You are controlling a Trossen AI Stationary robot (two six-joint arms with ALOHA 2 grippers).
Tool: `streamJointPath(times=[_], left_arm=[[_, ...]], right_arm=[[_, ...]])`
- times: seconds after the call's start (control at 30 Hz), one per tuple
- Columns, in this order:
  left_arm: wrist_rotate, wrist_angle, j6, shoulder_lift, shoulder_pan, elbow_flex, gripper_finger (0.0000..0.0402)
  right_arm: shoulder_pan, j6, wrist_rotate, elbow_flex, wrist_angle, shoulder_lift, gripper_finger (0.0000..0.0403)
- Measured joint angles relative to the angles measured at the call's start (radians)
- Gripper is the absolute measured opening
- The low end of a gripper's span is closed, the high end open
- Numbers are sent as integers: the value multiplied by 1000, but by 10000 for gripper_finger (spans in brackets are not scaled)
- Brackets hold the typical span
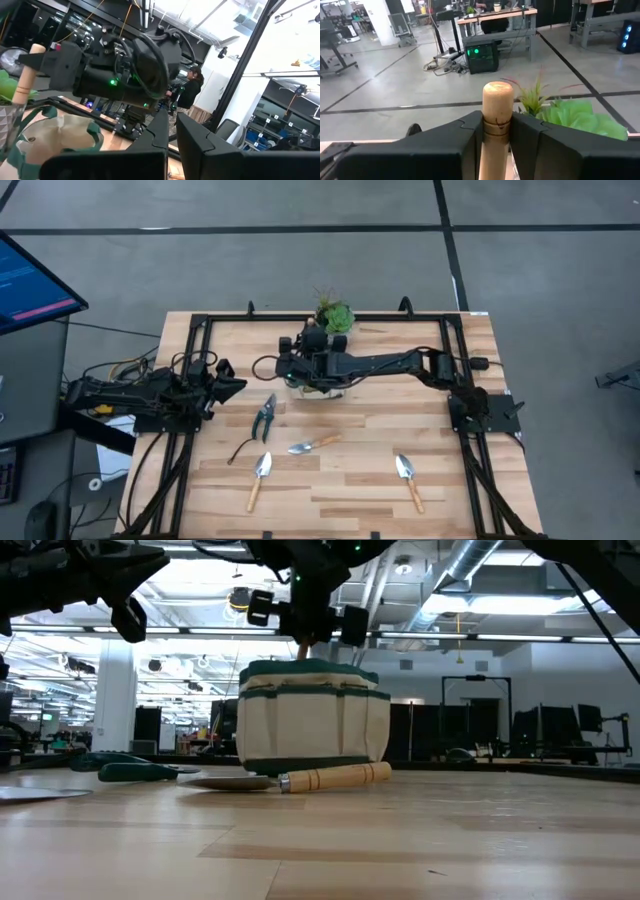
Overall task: Pick & Place Garden tools in Gardening bag
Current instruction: Put the top right trowel into the gardening bag
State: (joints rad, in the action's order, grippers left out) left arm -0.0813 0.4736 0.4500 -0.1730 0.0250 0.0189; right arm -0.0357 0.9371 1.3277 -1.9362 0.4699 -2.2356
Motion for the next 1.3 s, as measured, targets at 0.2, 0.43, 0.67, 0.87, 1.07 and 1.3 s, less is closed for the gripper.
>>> streamJointPath(times=[0.2,0.43,0.67,0.87,1.07,1.3], left_arm=[[0,0,0,0,0,0,8],[0,0,0,0,0,0,8],[0,2,0,0,0,0,8],[0,4,0,0,0,0,8],[0,6,0,0,0,0,8],[0,7,0,0,0,0,8]], right_arm=[[17,-87,109,0,-76,2,59],[22,-392,115,0,-318,5,59],[27,-397,116,0,-303,3,59],[39,-330,117,-1,-319,-33,59],[53,-318,114,0,-367,-79,59],[55,-386,137,-2,-343,-75,59]])
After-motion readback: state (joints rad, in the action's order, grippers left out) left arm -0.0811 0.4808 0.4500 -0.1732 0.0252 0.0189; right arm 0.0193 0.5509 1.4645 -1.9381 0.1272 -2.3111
